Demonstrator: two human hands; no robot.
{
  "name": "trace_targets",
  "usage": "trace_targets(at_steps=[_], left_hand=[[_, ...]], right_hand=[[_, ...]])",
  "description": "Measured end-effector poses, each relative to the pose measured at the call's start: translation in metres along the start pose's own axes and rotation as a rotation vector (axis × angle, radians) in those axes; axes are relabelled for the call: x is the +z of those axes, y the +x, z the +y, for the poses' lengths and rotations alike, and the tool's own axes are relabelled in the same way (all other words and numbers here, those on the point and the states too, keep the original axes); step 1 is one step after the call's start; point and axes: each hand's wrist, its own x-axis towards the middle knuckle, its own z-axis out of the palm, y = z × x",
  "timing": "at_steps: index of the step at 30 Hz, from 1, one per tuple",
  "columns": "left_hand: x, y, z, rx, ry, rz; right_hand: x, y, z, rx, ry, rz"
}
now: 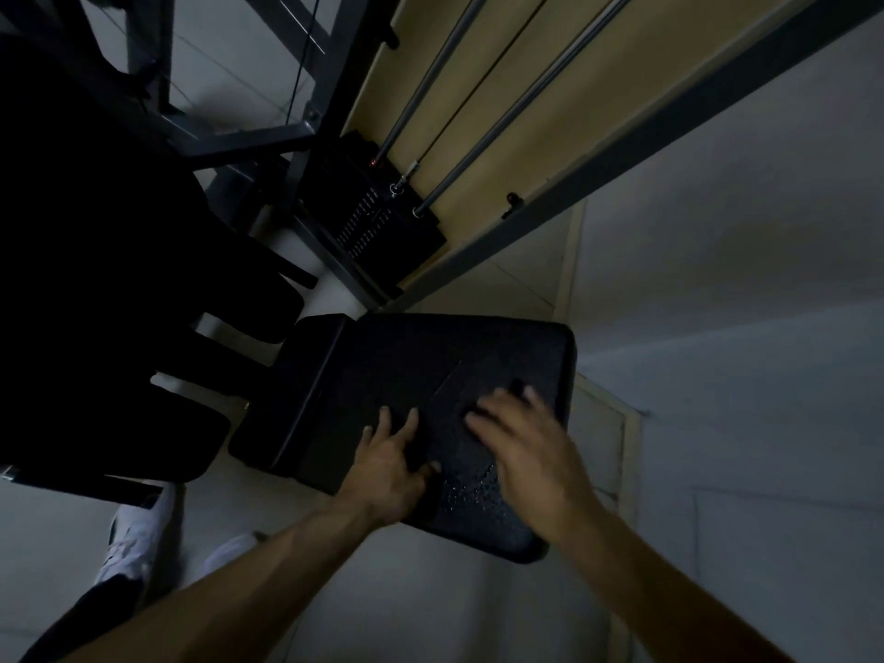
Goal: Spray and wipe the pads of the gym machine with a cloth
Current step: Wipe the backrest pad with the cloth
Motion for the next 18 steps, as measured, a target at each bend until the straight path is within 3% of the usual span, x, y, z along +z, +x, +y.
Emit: trace_targets(at_steps=[5, 7, 11, 13, 18], left_hand=[[-0.004, -0.001, 0.001, -0.007, -0.003, -0.025], [-0.005, -0.002, 0.002, -0.009, -0.008, -0.018], [-0.009, -0.008, 0.001, -0.013, -0.057, -0.018], [-0.009, -0.015, 0.000, -0.006, -0.085, -0.045], [0.002, -0.031, 0.009, 0.073, 0.062, -0.170]], right_hand=[[-0.022, -0.039, -0.001, -0.260, 0.078, -0.138], [-0.023, -0.018, 0.026, -0.172, 0.063, -0.067], [-0.027, 0.023, 0.058, 0.215, 0.165, 0.082], [-0.022, 0.011, 0.040, 0.254, 0.175, 0.104], [-0.019, -0.084, -0.027, -0.049, 0.150, 0.010]])
